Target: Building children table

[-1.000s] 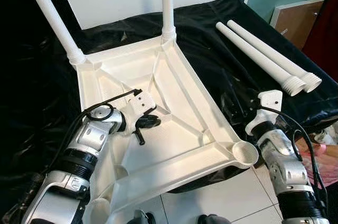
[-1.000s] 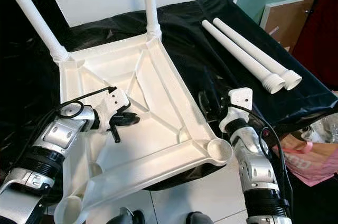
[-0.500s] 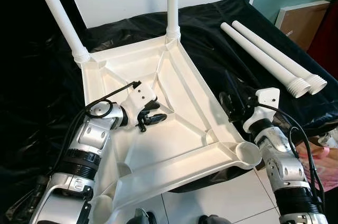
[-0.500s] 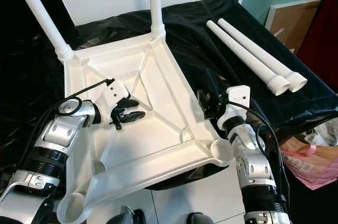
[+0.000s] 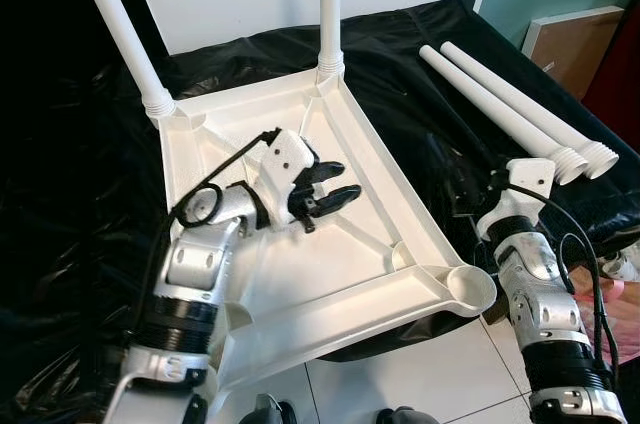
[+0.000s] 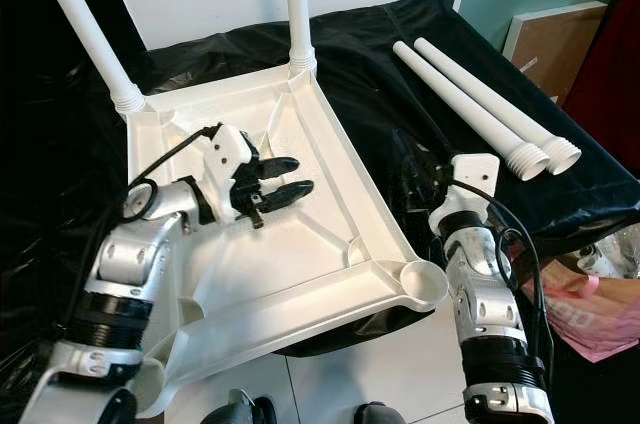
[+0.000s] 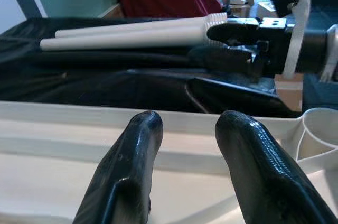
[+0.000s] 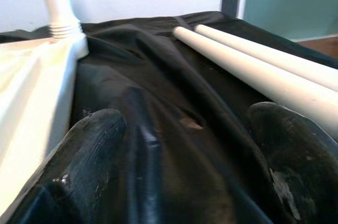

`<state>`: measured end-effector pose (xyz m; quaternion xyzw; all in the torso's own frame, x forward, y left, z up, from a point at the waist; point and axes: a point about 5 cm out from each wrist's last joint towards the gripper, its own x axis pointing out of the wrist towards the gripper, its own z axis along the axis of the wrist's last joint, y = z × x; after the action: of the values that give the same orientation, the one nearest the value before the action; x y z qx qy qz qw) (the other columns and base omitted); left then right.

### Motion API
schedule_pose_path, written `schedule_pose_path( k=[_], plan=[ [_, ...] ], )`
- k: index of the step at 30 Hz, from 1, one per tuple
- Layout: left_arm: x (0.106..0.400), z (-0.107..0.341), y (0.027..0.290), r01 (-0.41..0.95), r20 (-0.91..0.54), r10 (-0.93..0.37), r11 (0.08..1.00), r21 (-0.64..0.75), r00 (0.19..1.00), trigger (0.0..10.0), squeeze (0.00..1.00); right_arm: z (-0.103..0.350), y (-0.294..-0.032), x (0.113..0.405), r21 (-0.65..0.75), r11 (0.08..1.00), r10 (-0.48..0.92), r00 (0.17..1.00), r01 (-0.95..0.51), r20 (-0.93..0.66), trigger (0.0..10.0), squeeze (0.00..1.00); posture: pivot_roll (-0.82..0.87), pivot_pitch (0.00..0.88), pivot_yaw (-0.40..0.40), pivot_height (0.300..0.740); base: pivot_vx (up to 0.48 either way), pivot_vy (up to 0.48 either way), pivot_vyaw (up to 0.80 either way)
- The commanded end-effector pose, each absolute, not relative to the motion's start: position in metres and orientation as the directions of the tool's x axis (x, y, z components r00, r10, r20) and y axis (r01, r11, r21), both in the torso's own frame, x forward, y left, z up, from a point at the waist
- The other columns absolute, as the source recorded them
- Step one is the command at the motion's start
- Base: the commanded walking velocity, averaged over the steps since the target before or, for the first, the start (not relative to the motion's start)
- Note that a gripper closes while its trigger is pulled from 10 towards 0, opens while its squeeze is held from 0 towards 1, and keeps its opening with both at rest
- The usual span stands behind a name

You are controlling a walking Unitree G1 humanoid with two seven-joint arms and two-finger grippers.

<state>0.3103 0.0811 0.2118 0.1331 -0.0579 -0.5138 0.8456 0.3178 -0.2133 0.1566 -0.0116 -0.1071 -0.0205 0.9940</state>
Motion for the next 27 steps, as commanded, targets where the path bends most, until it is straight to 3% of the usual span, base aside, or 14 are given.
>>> schedule_pose_path(
  k=[1, 10, 14, 27],
  plan=[
    [0.315, 0.216, 0.085, 0.717, 0.052, -0.752, 0.644, 0.266, 0.657, 10.0, 0.00, 0.153, -0.224, 0.318, -0.021, 0.994, -0.101, 0.974, 0.108, 0.204, 10.0, 0.00, -0.07, 0.115, 0.029, 0.740, 0.000, 0.000, 0.00],
    [0.300, 0.220, 0.063, 0.781, 0.077, -0.811, 0.580, 0.230, 0.580, 10.0, 0.00, 0.152, -0.240, 0.321, 0.123, 0.976, -0.202, 0.956, 0.179, 0.213, 10.0, 0.00, -0.07, 0.130, 0.035, 0.740, 0.000, 0.000, 0.00],
    [0.290, 0.221, 0.052, 0.824, 0.089, -0.851, 0.524, 0.213, 0.518, 10.0, 0.00, 0.146, -0.253, 0.318, 0.160, 0.945, -0.313, 0.929, 0.284, 0.197, 10.0, 0.00, -0.07, 0.144, 0.047, 0.740, 0.000, 0.000, 0.00],
    [0.279, 0.222, 0.043, 0.866, 0.080, -0.894, 0.447, 0.226, 0.441, 10.0, 0.00, 0.139, -0.262, 0.318, 0.216, 0.915, -0.380, 0.907, 0.340, 0.182, 10.0, 0.00, -0.07, 0.181, 0.074, 0.740, 0.000, 0.000, 0.00]
  ],
)
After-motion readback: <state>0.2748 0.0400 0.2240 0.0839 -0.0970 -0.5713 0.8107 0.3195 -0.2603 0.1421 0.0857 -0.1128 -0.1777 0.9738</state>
